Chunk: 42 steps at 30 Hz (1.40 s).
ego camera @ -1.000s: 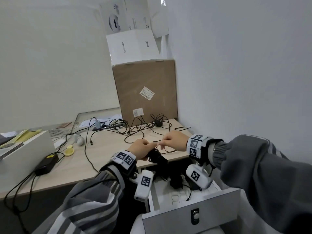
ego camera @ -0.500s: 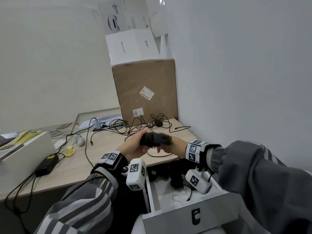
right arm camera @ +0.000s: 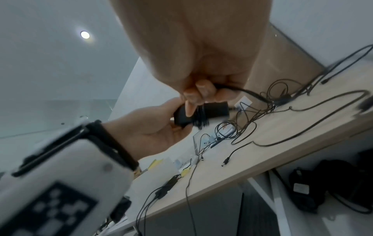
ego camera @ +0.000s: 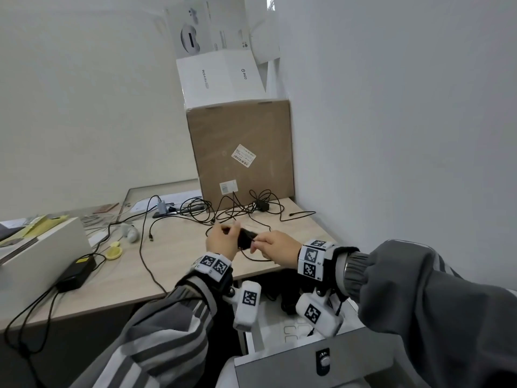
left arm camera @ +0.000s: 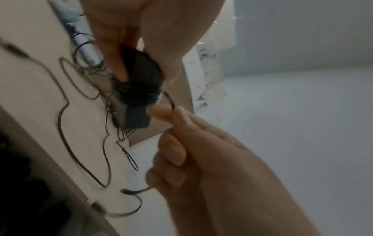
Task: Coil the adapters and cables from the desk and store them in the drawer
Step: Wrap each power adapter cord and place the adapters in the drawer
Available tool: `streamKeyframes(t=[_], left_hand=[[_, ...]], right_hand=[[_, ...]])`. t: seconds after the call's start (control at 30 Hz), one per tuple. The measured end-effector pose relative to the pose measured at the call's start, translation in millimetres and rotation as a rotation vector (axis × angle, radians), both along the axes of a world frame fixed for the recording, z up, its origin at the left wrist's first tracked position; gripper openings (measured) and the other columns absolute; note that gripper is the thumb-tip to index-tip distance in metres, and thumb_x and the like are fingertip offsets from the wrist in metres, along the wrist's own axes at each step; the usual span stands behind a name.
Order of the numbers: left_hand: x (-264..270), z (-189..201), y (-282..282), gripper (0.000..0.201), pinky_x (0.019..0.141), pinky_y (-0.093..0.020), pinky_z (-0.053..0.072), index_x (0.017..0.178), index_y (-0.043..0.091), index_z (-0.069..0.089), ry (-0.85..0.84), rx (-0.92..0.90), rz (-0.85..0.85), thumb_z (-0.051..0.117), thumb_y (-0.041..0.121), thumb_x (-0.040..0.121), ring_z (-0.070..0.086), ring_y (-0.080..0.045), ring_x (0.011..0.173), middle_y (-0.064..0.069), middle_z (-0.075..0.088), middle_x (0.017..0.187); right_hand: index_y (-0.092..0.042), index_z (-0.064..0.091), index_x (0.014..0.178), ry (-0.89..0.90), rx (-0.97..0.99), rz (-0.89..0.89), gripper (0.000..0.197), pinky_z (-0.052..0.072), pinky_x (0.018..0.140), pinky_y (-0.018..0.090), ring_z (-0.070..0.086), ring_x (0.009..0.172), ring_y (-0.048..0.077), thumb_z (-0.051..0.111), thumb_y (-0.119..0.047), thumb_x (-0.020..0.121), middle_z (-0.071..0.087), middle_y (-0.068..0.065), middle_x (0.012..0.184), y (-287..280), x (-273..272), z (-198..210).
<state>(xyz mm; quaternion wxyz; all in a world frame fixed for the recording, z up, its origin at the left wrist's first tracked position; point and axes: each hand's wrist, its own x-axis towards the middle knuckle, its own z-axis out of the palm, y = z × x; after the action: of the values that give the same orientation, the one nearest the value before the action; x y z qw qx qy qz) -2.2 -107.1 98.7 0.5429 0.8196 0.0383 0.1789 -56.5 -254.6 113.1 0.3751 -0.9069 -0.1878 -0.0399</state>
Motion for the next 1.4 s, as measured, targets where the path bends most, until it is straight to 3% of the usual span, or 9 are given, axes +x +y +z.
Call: streamKeyframes(t=[0.13,0.23,0.47,0.6,0.77,0.93,1.03,1.27,1.4], left_hand=[[-9.7,12.6,-9.0,0.031,0.044,-0.021,0.050,0.092,-0.002,0.054,-0.020,-0.873,-0.016,0.054,0.029,0.097,0.055,-0.021,0.065,-0.014,0.054,0.081],[-17.5,31.3,0.9,0.031,0.032,-0.015,0.037,0.092,0.005,0.053,0.161,-1.090,-0.264,0.049,0.035,0.098,0.046,-0.013,0.043,-0.012,0.052,0.069],[-35.4,25.0,11.7,0.028,0.044,-0.019,0.033,0.087,0.013,0.058,0.471,0.135,-0.698,0.055,0.040,0.094,0.043,-0.010,0.050,-0.001,0.050,0.064],[-25.5,17.8,6.4,0.038,0.052,-0.023,0.047,0.089,0.009,0.065,0.384,0.500,-0.521,0.059,0.047,0.090,0.053,-0.015,0.059,-0.002,0.056,0.069],[-12.5,-1.5,-4.3,0.038,0.071,-0.042,0.059,0.079,0.008,0.060,0.168,0.252,-0.145,0.059,0.045,0.086,0.064,-0.027,0.076,-0.013,0.066,0.082],[-14.8,4.0,-13.9,0.028,0.051,-0.022,0.054,0.085,0.003,0.055,0.031,-0.734,-0.119,0.051,0.027,0.098,0.058,-0.023,0.076,-0.013,0.057,0.086],[-13.5,15.8,-6.7,0.028,0.040,-0.018,0.047,0.090,0.003,0.051,0.148,-0.985,-0.240,0.049,0.031,0.099,0.050,-0.018,0.060,-0.016,0.054,0.088],[-26.3,27.0,2.8,0.021,0.041,-0.019,0.035,0.088,0.015,0.055,0.362,-0.321,-0.665,0.053,0.035,0.094,0.045,-0.012,0.050,-0.006,0.050,0.071],[-34.5,34.0,-5.4,0.025,0.049,-0.019,0.038,0.092,0.013,0.064,0.315,0.075,-0.768,0.052,0.035,0.097,0.047,-0.013,0.059,-0.004,0.052,0.074]], right_hand=[[-0.012,0.061,0.087,0.045,0.147,0.096,0.024,0.034,0.053,0.021,0.039,0.047,0.007,0.040,-0.014,0.099,0.043,-0.003,0.054,2.3,1.3,-3.6],[-0.012,0.061,0.086,0.084,0.085,0.167,0.023,0.032,0.048,0.015,0.038,0.041,0.001,0.043,-0.016,0.099,0.042,-0.003,0.053,-8.4,-0.5,-9.1],[-0.010,0.070,0.082,0.016,-0.205,0.111,0.021,0.031,0.054,0.017,0.044,0.048,0.001,0.055,-0.020,0.093,0.047,-0.006,0.055,-37.5,10.5,-11.7],[-0.017,0.069,0.084,0.015,-0.229,0.057,0.024,0.034,0.059,0.019,0.044,0.056,0.004,0.050,-0.027,0.095,0.049,-0.008,0.059,-31.4,9.6,-11.5],[-0.015,0.062,0.081,-0.008,-0.108,-0.015,0.024,0.032,0.054,0.016,0.042,0.057,0.004,0.044,-0.018,0.096,0.047,-0.008,0.063,-10.4,1.2,-12.1],[-0.014,0.064,0.087,0.020,0.102,0.061,0.025,0.034,0.053,0.014,0.043,0.047,0.001,0.041,-0.014,0.098,0.047,-0.004,0.057,-1.9,3.2,-15.2],[-0.020,0.064,0.078,0.012,0.077,0.082,0.025,0.035,0.054,0.015,0.043,0.043,-0.001,0.048,-0.020,0.096,0.047,-0.007,0.054,-11.3,9.2,-13.9],[-0.030,0.060,0.052,0.018,-0.138,0.035,0.039,0.034,0.053,0.021,0.041,0.044,0.001,0.059,-0.008,0.084,0.050,-0.011,0.042,-47.3,21.9,12.5],[-0.012,0.070,0.075,0.172,-0.139,0.113,0.020,0.041,0.050,0.015,0.047,0.042,0.002,0.055,-0.004,0.086,0.054,-0.008,0.048,-50.6,23.1,13.9]])
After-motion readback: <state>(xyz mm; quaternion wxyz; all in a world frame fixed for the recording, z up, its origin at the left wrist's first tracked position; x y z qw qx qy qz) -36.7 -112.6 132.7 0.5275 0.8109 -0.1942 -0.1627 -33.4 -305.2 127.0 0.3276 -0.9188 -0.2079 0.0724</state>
